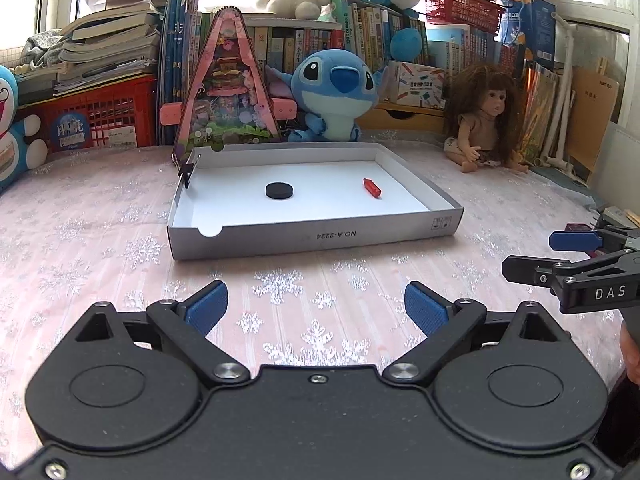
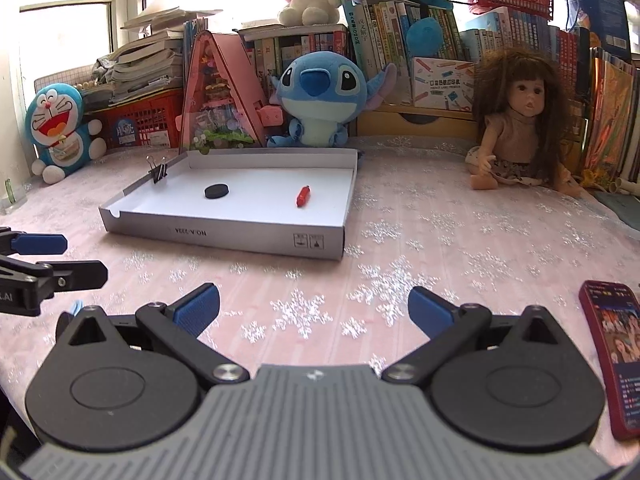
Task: Organize rigid objects
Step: 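Grasp a second black disc with the left tool while the right tool grasps a brown acorn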
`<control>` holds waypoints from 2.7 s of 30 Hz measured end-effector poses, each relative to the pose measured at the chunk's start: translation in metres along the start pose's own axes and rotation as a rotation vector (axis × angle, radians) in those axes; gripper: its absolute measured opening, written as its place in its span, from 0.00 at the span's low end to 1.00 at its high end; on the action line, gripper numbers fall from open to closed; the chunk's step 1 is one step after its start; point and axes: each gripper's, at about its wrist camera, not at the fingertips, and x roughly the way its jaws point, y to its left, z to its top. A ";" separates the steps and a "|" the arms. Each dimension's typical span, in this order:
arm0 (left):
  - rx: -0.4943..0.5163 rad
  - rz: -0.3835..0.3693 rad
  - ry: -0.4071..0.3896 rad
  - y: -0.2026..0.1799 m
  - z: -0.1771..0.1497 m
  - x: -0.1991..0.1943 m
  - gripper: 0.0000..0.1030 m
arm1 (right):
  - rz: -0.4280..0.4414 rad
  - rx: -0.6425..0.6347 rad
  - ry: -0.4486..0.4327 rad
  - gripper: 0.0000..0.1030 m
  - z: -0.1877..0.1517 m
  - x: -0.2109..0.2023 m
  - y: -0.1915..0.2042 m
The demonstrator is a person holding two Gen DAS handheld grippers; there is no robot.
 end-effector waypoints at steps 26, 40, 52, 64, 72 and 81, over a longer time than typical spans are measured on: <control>-0.012 0.005 0.063 0.021 -0.055 -0.036 0.68 | -0.014 -0.118 -0.008 0.81 -0.061 -0.046 -0.006; 0.017 -0.048 0.041 0.004 -0.052 -0.032 0.45 | 0.000 -0.122 0.017 0.63 -0.069 -0.047 0.001; 0.032 -0.025 0.040 -0.003 -0.054 -0.027 0.29 | 0.014 -0.112 0.018 0.37 -0.074 -0.049 0.004; 0.007 -0.001 -0.004 0.005 -0.034 -0.040 0.29 | 0.001 -0.080 -0.003 0.25 -0.056 -0.049 0.004; -0.042 0.022 0.015 0.013 -0.026 -0.032 0.29 | -0.029 -0.055 -0.003 0.25 -0.047 -0.043 0.006; -0.091 0.087 0.045 0.024 -0.010 -0.016 0.29 | -0.052 0.009 0.018 0.25 -0.032 -0.033 -0.003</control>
